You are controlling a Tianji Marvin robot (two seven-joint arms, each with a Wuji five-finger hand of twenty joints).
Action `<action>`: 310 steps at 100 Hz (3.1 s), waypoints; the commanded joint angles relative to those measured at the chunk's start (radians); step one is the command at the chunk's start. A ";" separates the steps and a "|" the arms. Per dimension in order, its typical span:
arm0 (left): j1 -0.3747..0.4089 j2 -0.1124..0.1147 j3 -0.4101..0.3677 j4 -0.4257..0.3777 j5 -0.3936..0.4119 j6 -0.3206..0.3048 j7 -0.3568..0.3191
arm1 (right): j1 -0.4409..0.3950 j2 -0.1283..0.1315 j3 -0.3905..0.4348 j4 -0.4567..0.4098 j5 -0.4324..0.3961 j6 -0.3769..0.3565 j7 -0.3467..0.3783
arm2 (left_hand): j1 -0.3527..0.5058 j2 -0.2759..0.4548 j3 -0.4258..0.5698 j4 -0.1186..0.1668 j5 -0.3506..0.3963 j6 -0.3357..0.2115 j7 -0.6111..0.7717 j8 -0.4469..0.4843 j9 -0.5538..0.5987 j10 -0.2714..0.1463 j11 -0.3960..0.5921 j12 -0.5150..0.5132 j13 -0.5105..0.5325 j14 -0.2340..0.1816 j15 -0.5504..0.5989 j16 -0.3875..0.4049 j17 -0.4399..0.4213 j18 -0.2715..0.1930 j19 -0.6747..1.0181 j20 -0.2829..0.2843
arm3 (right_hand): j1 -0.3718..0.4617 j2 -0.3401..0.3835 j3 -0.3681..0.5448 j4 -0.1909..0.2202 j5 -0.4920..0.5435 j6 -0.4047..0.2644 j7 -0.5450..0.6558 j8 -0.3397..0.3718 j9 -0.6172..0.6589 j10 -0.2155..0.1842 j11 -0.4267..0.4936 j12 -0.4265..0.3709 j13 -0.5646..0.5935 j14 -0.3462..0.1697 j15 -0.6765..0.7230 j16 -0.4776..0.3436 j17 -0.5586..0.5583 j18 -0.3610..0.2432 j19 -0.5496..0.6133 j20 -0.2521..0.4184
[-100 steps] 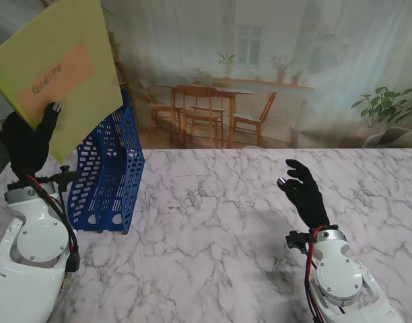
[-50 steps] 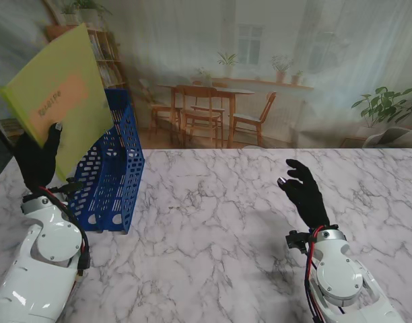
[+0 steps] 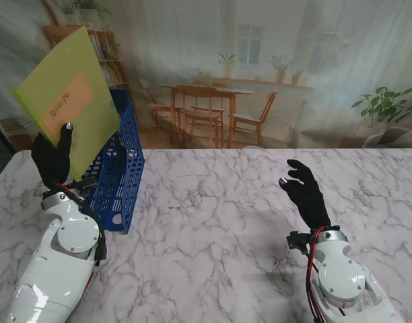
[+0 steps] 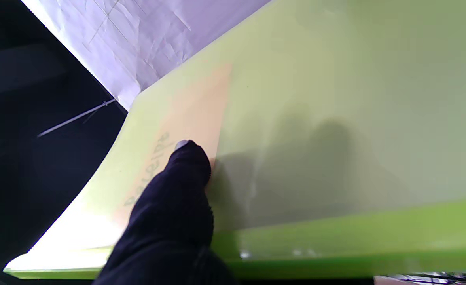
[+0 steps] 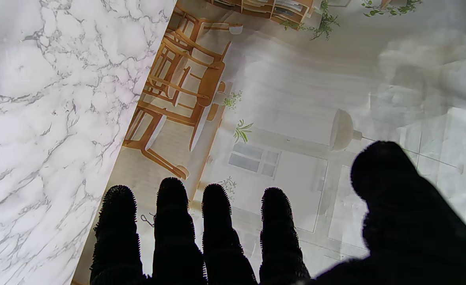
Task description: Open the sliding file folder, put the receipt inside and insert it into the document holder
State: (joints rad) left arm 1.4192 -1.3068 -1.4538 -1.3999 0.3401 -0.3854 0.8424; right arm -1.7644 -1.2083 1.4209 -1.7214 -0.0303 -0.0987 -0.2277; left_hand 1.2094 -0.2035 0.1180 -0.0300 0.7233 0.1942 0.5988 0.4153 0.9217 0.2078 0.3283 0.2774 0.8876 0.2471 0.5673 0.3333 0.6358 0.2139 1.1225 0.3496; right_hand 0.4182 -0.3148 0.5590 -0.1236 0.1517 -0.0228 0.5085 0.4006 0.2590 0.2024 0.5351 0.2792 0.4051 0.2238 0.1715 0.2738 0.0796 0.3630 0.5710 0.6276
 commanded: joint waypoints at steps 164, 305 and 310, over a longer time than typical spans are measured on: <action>-0.158 -0.075 0.167 0.336 -0.116 -0.029 0.059 | -0.025 -0.001 0.011 -0.021 0.012 -0.012 0.006 | -0.172 0.099 -0.116 0.048 -0.315 -0.002 -0.195 -0.044 -0.419 -0.058 -0.030 -0.013 -0.374 0.008 -0.095 0.006 -0.352 -0.105 -0.161 0.087 | 0.005 -0.009 0.020 0.008 0.011 -0.001 0.003 0.001 0.042 -0.015 0.022 0.012 0.014 -0.035 0.016 0.003 0.012 -0.031 -0.029 0.035; 0.087 0.071 0.369 -0.322 -0.363 0.109 -0.592 | 0.098 0.018 -0.101 0.017 -0.036 -0.083 0.074 | -0.211 0.201 -0.136 0.028 -0.175 -0.027 -0.347 0.039 -0.383 0.009 0.143 0.342 -0.446 0.087 -0.003 0.358 -0.514 0.014 -0.156 0.144 | -0.011 -0.022 0.026 0.012 0.269 -0.033 -0.005 -0.021 0.115 -0.106 -0.070 -0.022 0.010 -0.053 -0.058 -0.025 0.028 -0.036 -0.081 0.031; 0.084 0.067 0.393 -0.272 -0.374 0.104 -0.594 | 0.109 0.016 -0.116 0.036 -0.037 -0.093 0.070 | -0.211 0.205 -0.136 0.028 -0.173 -0.024 -0.351 0.038 -0.396 0.014 0.128 0.344 -0.460 0.091 -0.016 0.366 -0.527 0.015 -0.158 0.145 | -0.015 -0.023 0.027 0.012 0.270 -0.034 -0.004 -0.021 0.120 -0.109 -0.068 -0.020 0.015 -0.054 -0.056 -0.023 0.033 -0.034 -0.080 0.033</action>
State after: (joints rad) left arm 1.4856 -1.2280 -1.0889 -1.7435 -0.0171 -0.2955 0.2740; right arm -1.6662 -1.1836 1.3237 -1.7128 -0.0619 -0.1817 -0.1570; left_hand 1.0005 -0.0500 0.0052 -0.0006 0.5417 0.1818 0.2710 0.4491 0.5694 0.2219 0.4502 0.5996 0.4437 0.3254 0.5316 0.6781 0.1343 0.2384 0.9469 0.4712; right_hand 0.4180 -0.3159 0.5635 -0.1236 0.4085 -0.0231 0.5091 0.3994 0.3627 0.1276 0.4831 0.2658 0.4082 0.2103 0.1654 0.2738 0.1053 0.3630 0.5084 0.6477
